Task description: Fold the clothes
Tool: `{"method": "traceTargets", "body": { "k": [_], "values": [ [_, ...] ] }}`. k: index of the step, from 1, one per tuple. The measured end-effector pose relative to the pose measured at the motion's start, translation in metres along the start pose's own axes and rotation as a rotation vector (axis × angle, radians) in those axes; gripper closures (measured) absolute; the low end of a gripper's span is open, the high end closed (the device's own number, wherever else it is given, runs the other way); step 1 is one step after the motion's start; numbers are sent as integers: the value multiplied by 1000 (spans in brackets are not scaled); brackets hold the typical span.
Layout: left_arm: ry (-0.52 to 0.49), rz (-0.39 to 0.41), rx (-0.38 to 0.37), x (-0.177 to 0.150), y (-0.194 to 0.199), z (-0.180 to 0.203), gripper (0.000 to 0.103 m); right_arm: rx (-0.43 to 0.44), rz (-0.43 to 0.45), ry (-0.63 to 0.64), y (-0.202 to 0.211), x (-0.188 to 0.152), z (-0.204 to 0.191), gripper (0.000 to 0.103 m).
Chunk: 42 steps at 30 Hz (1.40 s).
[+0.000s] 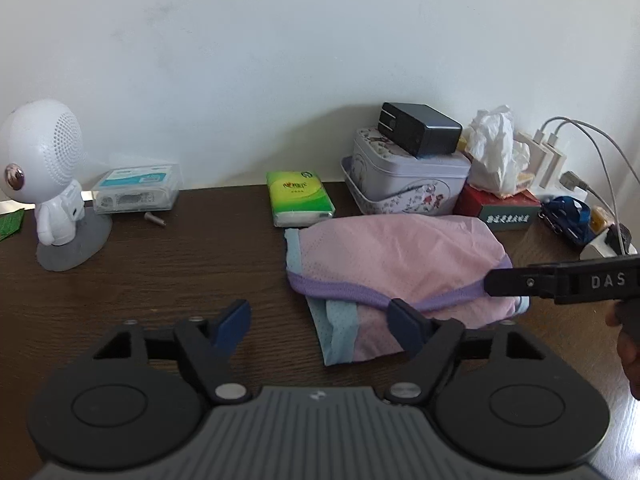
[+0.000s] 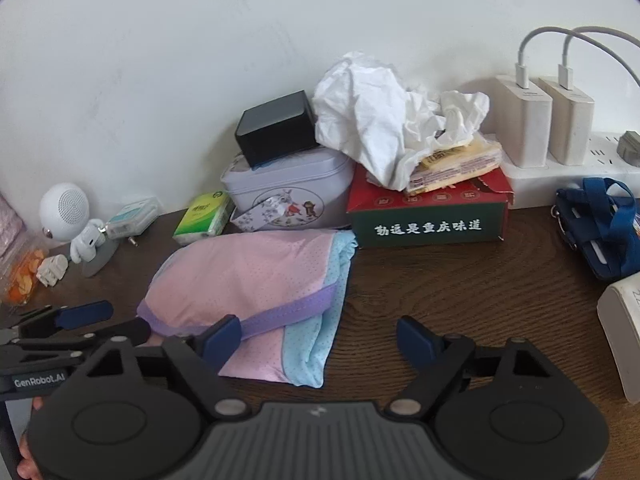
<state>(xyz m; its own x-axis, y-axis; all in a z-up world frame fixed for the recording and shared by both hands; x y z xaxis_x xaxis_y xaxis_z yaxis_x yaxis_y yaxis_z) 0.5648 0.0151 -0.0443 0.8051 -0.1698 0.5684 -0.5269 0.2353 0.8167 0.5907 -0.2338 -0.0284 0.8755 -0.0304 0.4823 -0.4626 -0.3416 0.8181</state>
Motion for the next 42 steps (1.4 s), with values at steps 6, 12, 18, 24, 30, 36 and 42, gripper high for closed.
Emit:
{"method": "traceTargets", "body": {
  "k": [6, 12, 18, 24, 30, 36, 42],
  "values": [
    [26, -53, -36, 10, -6, 3, 101, 38, -52, -2, -3, 8, -11, 87],
    [31, -4, -13, 10, 21, 7, 102, 57, -20, 14, 20, 3, -26, 98],
    [17, 57, -26, 7, 80, 20, 102, 97, 23, 62, 71, -10, -51, 99],
    [30, 201, -49, 6, 180, 40, 102, 172, 123, 81, 163, -18, -85, 99],
    [22, 337, -49, -6, 300, 69, 102, 239, 198, 90, 265, -42, -115, 99],
    [-29, 384, -21, -38, 392, 101, 102, 216, 271, 148, 352, -82, -146, 99],
    [-42, 371, -10, -81, 434, 116, 102, 209, 291, 195, 406, -140, -168, 99]
  ]
}}
Point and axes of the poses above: each gripper's, at about its wrist camera, not at the fingertips, and y roughly against the way its jaws point, z to its right, x to its top, the point moved 1 cm from there along -y, roughly the way its jaws point, and after that the axes turned 12 degrees about -z, right-handed, at the moved point
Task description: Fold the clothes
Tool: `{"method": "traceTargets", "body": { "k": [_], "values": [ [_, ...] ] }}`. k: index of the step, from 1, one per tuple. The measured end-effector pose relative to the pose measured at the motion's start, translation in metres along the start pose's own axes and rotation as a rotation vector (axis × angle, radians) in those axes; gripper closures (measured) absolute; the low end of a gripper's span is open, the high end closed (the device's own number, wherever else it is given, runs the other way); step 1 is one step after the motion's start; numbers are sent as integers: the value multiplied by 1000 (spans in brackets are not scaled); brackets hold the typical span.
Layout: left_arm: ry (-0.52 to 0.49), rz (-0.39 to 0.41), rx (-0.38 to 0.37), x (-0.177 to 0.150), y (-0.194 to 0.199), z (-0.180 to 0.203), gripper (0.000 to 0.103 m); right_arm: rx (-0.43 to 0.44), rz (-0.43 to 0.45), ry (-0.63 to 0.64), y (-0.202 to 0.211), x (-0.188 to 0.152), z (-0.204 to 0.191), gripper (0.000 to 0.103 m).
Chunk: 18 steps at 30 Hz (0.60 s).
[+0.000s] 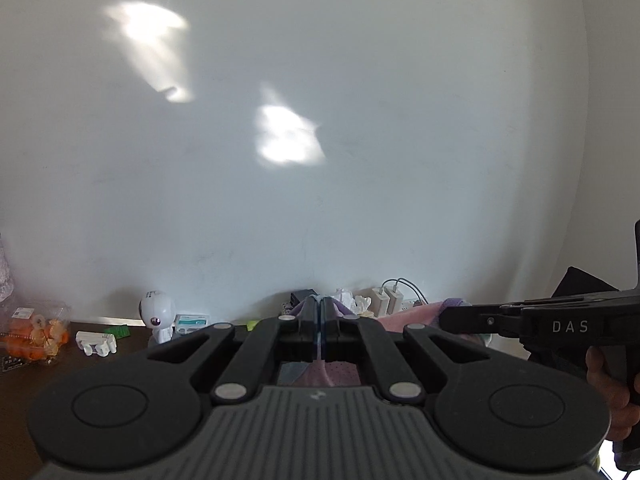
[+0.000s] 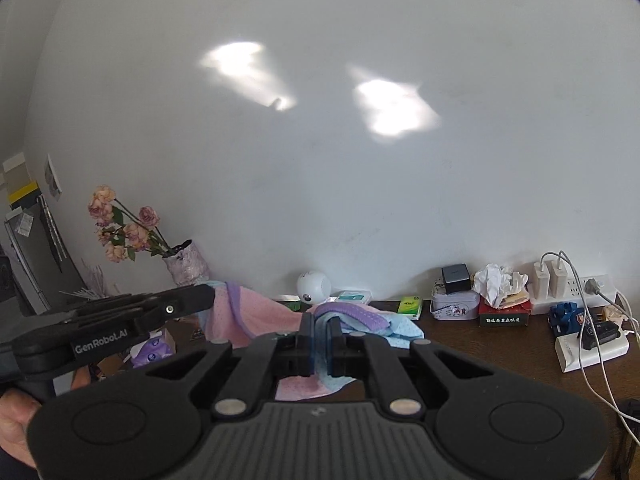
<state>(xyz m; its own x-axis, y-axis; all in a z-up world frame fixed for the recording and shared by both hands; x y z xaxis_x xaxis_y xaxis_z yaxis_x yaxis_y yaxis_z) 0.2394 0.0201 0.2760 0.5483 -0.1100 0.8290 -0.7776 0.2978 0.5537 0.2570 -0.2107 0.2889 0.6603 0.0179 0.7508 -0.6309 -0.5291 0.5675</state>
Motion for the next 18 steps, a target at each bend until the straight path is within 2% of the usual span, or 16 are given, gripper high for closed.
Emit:
{"method": "traceTargets", "body": {
  "k": [3, 7, 11, 14, 15, 16, 17, 18],
  "values": [
    [-4, 2, -14, -13, 22, 4, 102, 8, 12, 12, 25, -17, -14, 99],
    [-16, -23, -27, -71, 42, 6, 102, 3, -1, 57, 47, -67, -33, 99],
    [11, -88, -17, -123, 29, 5, 102, -11, -74, 55, 34, -126, -35, 100],
    [-11, -119, 9, -138, 29, 6, 101, -30, -105, 37, 27, -143, -32, 99],
    [-36, -120, 34, -142, 33, 9, 89, -61, -107, 33, 27, -145, -31, 97],
    [-54, -95, 77, -144, 40, 10, 32, -94, -103, 30, 30, -146, -31, 75],
    [-63, -39, 129, -148, 50, 10, 0, -123, -91, 29, 34, -146, -30, 13],
    [-60, 50, 169, -150, 62, 8, 0, -134, -34, 36, 42, -145, -29, 5]
  ]
}}
Point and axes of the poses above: each gripper's, at about its wrist camera, not at the fingertips, and y roughly against the way its jaws point, z to its right, x to its top, the point moved 1 cm from there along -y, roughly the way its jaws point, and after that the axes turned 12 degrees about -z, right-handed, at the moved point
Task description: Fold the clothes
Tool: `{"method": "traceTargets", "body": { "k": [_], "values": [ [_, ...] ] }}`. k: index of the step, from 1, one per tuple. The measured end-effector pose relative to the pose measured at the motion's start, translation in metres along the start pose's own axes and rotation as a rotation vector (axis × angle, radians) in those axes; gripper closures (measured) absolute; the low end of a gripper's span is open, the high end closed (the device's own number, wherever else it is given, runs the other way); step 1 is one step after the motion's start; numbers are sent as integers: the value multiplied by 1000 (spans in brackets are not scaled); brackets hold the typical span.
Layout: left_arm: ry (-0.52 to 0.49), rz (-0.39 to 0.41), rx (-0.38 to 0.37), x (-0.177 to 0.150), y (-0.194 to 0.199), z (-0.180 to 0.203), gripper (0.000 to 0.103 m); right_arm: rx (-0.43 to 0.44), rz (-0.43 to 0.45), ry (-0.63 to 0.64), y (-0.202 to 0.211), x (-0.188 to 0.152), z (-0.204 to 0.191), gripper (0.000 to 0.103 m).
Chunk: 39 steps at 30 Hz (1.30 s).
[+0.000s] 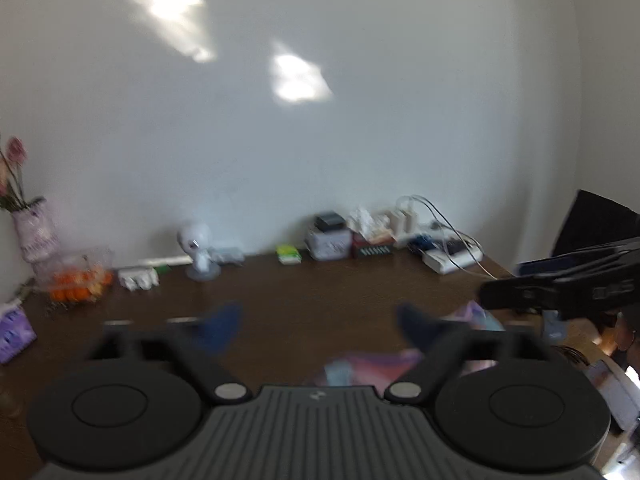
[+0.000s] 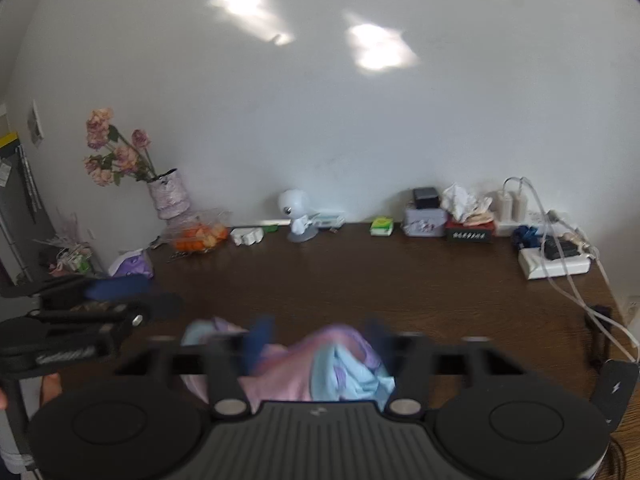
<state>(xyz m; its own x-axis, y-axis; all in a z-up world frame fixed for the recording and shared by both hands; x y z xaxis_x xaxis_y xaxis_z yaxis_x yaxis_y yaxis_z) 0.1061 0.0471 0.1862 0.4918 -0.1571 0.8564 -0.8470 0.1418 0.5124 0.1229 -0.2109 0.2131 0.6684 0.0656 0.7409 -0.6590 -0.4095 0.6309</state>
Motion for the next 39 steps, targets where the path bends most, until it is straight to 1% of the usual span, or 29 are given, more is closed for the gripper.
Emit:
{"method": "traceTargets", "body": {
  "k": [1, 4, 8, 11, 13, 15, 17, 19, 21, 22, 23, 24, 25, 26, 27, 28, 29, 30, 31, 32, 34, 36, 38, 39],
  "values": [
    [18, 44, 18, 3, 3, -5, 0, -9, 53, 2, 7, 1, 2, 0],
    [70, 51, -7, 14, 5, -18, 0, 7, 138, -23, 15, 10, 11, 0],
    [79, 32, 12, 13, -7, -24, 0, -17, 146, -7, 6, 11, 12, 0],
    [83, -11, -5, 6, -23, -27, 0, -43, 108, 18, -14, 6, 12, 0],
    [90, -52, -14, -7, -37, -25, 0, -50, 59, 3, -35, -4, 20, 0],
    [104, -123, -30, -30, -59, -24, 0, -50, -4, -26, -59, -19, 31, 0],
    [120, -205, -53, -55, -87, -21, 0, -45, -107, -70, -89, -38, 44, 0],
    [149, -317, -90, -86, -119, -16, 0, -22, -210, -129, -123, -64, 62, 0],
    [179, -433, -134, -116, -149, -11, 0, 13, -286, -179, -152, -84, 79, 7],
    [181, -468, -159, -125, -161, -8, 0, 22, -317, -203, -165, -92, 86, 12],
    [174, -491, -173, -131, -172, -5, 1, 28, -341, -215, -176, -97, 89, 12],
    [165, -511, -181, -137, -181, -1, 4, 33, -363, -224, -186, -102, 92, 12],
    [152, -522, -173, -139, -187, 2, 8, 38, -370, -218, -191, -104, 94, 13],
    [137, -526, -167, -139, -192, 4, 9, 40, -372, -212, -195, -104, 95, 13],
    [127, -530, -167, -139, -196, 5, 16, 43, -374, -207, -198, -104, 95, 14],
    [127, -536, -180, -139, -198, 6, 30, 52, -372, -208, -201, -104, 96, 19],
    [132, -540, -205, -138, -200, 6, 39, 67, -371, -210, -201, -103, 97, 30],
    [148, -542, -253, -137, -200, 5, 69, 79, -372, -212, -202, -102, 97, 43],
    [162, -541, -294, -135, -200, 4, 96, 88, -377, -210, -204, -101, 96, 88],
    [165, -534, -308, -134, -198, 5, 97, 99, -384, -210, -205, -101, 95, 100],
    [163, -515, -277, -128, -194, 9, 100, 110, -366, -192, -204, -103, 92, 101],
    [181, -504, -269, -123, -191, 7, 100, 120, -340, -178, -197, -100, 86, 102],
    [207, -476, -275, -104, -188, 0, 100, 133, -302, -165, -186, -88, 81, 102],
    [209, -443, -284, -87, -182, -4, 100, 140, -272, -145, -176, -75, 76, 102]
  ]
}}
Point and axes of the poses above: each gripper's, at about its wrist camera, not at the fingertips, and y roughly against the way its jaws point, z to its right, x to its top, the point moved 1 cm from there along -y, roughly the way its jaws point, and after that the axes turned 12 degrees about -z, right-handed, at the moved point
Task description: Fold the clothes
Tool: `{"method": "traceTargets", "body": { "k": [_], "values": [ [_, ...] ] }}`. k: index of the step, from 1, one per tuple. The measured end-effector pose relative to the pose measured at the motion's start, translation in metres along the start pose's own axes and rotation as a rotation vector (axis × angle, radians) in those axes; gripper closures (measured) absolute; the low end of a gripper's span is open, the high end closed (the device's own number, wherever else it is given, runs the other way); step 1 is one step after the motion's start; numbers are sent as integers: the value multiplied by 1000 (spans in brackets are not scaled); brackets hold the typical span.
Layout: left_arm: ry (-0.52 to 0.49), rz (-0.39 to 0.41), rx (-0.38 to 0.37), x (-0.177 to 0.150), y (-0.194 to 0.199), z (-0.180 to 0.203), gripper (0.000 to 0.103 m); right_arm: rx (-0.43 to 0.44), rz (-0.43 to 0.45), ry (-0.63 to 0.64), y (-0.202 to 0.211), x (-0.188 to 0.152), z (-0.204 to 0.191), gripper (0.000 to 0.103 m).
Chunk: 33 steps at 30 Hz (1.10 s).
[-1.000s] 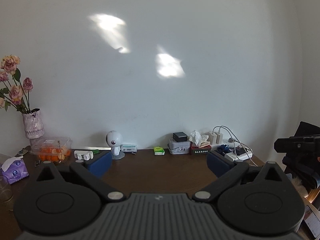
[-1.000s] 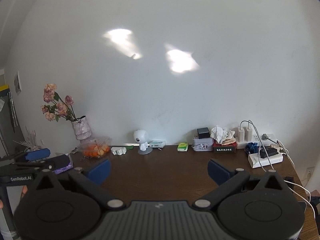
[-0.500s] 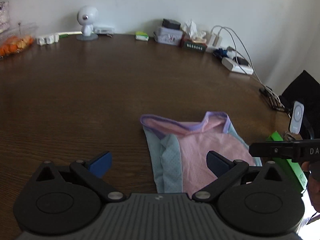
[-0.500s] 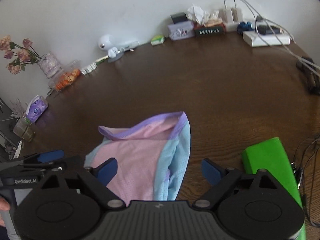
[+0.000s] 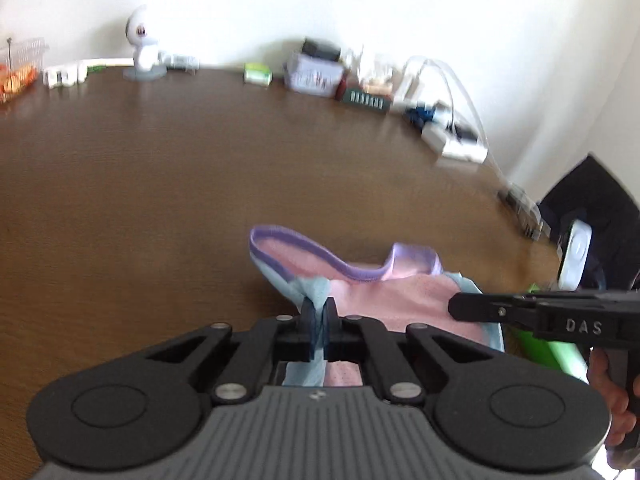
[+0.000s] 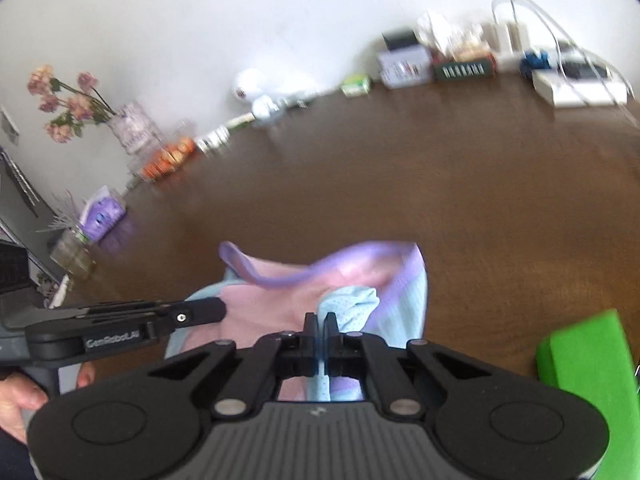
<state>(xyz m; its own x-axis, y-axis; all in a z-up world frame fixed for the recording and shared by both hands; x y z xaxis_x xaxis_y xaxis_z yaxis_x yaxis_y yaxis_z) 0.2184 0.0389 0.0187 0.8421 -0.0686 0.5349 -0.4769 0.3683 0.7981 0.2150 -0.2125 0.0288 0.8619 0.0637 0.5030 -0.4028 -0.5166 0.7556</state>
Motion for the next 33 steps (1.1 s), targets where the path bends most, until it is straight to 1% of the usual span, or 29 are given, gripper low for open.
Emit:
{"method": "traceTargets", "body": {
  "k": [1, 2, 5, 7, 10, 12, 14, 17, 18, 19, 20, 21, 22, 23, 24, 26, 28, 33],
  "values": [
    [-13, 41, -2, 13, 17, 4, 100, 4, 31, 25, 13, 10, -9, 102],
    [-34, 92, 4, 27, 39, 10, 100, -1, 80, 60, 32, 25, -23, 102],
    [-104, 264, 5, 65, 115, 34, 100, -21, 229, 167, 97, 62, -64, 102],
    [-146, 363, 11, 83, 162, 50, 100, -32, 325, 227, 141, 83, -90, 102],
    [-180, 461, 27, 98, 213, 69, 100, -54, 430, 280, 192, 100, -120, 102],
    [-197, 511, 34, 104, 239, 82, 100, -64, 480, 310, 219, 106, -136, 102],
    [-213, 543, 42, 107, 258, 93, 100, -70, 516, 332, 240, 110, -146, 102],
    [-226, 561, 53, 106, 272, 103, 100, -76, 536, 343, 258, 112, -153, 102],
    [-226, 565, 60, 106, 275, 105, 100, -85, 528, 349, 259, 112, -154, 102],
    [-212, 569, 75, 106, 276, 105, 98, -94, 518, 354, 259, 113, -155, 101],
    [-191, 581, 94, 105, 275, 104, 91, -105, 503, 353, 258, 113, -153, 93],
    [-168, 607, 114, 103, 275, 100, 38, -121, 513, 334, 257, 112, -150, 78],
    [-149, 642, 134, 99, 274, 98, 2, -136, 522, 319, 255, 111, -147, 12],
    [-134, 683, 144, 96, 272, 97, 0, -148, 523, 328, 253, 111, -143, 8],
    [-125, 703, 148, 94, 271, 96, 0, -151, 521, 325, 246, 114, -139, 0],
    [-123, 638, 125, 101, 265, 91, 0, -150, 515, 309, 234, 121, -132, 0],
    [-116, 627, 138, 104, 259, 89, 0, -144, 510, 289, 222, 129, -127, 0],
    [-106, 607, 142, 108, 248, 82, 0, -159, 510, 294, 206, 139, -126, 0]
  ]
}}
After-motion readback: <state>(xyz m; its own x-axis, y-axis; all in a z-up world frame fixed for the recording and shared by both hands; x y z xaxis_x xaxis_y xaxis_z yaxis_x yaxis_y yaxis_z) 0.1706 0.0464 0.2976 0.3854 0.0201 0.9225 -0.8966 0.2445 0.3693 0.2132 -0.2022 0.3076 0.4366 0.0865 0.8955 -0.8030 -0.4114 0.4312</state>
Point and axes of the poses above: each gripper's, at about its wrist camera, not at the fingertips, and y roughly against the way its jaws point, z to its right, x to its top, the point moved 1 cm from there along -y, roughly the way its jaws point, and after that the axes turned 12 degrees about -z, right-handed, at the moved point
